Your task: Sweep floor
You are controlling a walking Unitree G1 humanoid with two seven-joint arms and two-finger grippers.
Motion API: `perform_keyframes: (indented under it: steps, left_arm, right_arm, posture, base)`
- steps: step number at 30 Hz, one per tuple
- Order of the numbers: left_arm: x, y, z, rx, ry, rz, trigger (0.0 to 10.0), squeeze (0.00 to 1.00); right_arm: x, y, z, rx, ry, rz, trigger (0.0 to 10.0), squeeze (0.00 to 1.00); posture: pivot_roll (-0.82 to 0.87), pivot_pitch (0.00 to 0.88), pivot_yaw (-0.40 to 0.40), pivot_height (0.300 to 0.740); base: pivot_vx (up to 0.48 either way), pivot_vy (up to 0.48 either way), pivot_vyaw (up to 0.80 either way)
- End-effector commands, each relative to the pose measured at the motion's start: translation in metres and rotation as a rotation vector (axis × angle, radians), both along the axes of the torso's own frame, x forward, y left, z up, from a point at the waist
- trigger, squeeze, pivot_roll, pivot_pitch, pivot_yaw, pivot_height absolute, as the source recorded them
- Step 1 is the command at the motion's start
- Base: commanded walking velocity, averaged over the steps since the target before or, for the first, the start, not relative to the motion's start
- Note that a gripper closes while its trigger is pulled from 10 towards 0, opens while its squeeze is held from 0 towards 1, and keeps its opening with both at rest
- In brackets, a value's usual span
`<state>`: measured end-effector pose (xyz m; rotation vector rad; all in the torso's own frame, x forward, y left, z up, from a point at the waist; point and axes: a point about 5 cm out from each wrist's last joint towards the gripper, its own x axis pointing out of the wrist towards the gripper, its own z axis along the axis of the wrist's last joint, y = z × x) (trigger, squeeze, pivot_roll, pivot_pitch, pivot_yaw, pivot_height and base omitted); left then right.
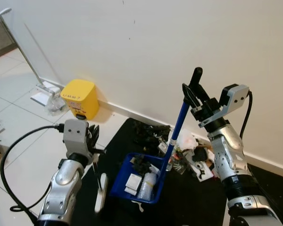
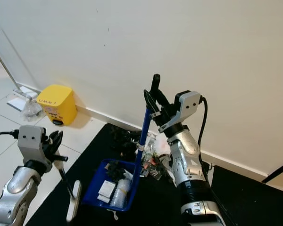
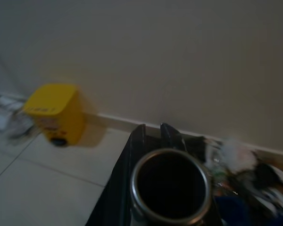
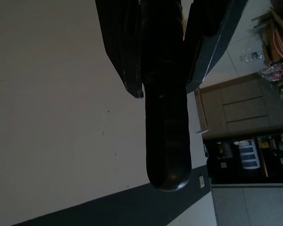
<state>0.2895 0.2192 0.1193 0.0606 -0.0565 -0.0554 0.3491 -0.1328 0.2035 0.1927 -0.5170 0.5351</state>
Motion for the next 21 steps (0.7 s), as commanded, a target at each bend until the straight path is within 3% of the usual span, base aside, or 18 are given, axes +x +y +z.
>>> perform_keyframes:
  steps: [1, 9, 21]
  left_arm:
    - [-0.005, 0.005, -0.019, -0.010, 0.066, 0.048, 10.0, 0.00]
    - [-0.006, 0.008, -0.020, -0.031, 0.066, 0.077, 10.0, 0.00]
    - [0.000, 0.010, 0.007, -0.026, -0.056, 0.064, 10.0, 0.00]
  right_arm:
    - [-0.001, -0.002, 0.014, 0.020, -0.057, -0.003, 10.0, 0.00]
    - [-0.002, -0.008, 0.014, 0.015, -0.056, -0.019, 10.0, 0.00]
    - [-0.002, -0.004, 0.014, 0.022, -0.054, -0.011, 10.0, 0.00]
  posture:
    - [0.09, 0.100, 0.004, 0.740]
    - [0.08, 0.107, 0.004, 0.740]
    - [0.09, 0.110, 0.004, 0.740]
  base:
    - [0.000, 0.000, 0.00]
    - [0.000, 0.000, 0.00]
    - [0.000, 0.000, 0.00]
